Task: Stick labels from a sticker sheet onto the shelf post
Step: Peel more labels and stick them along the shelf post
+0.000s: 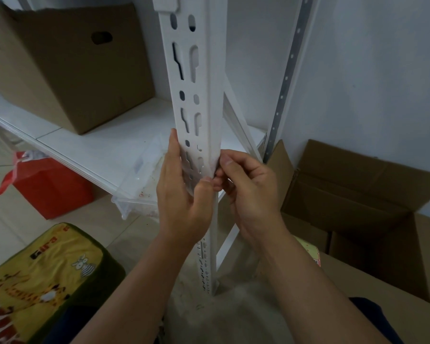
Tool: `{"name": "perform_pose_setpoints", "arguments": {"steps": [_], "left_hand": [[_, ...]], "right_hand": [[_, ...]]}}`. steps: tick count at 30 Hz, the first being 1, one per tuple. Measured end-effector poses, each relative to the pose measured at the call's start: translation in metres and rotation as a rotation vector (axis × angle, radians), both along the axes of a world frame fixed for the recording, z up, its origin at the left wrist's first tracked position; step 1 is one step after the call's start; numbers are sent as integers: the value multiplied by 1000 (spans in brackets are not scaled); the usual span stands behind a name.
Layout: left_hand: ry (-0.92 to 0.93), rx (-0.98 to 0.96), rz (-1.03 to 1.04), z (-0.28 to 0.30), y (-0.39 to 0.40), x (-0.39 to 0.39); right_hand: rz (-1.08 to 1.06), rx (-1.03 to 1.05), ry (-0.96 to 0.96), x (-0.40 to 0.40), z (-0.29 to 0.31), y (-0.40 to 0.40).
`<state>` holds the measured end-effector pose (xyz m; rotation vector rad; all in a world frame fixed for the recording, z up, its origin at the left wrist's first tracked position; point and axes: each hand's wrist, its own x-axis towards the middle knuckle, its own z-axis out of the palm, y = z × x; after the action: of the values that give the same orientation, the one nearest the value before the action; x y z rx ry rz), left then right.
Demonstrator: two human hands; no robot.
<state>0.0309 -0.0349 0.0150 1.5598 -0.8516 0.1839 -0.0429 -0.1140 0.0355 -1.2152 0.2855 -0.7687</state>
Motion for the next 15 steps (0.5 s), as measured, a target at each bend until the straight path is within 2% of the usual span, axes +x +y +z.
{"name": "perform_pose_setpoints", "arguments": {"steps": [7, 12, 15], "left_hand": [[-16, -2, 23, 5, 0, -5], [-42, 9, 56, 6, 0, -6], [-51, 3, 41, 5, 0, -5]], "right_hand": [[-133, -187, 117, 5, 0, 5], [-252, -433, 173, 8, 0, 10], [-221, -380, 183, 9, -1, 10]]}}
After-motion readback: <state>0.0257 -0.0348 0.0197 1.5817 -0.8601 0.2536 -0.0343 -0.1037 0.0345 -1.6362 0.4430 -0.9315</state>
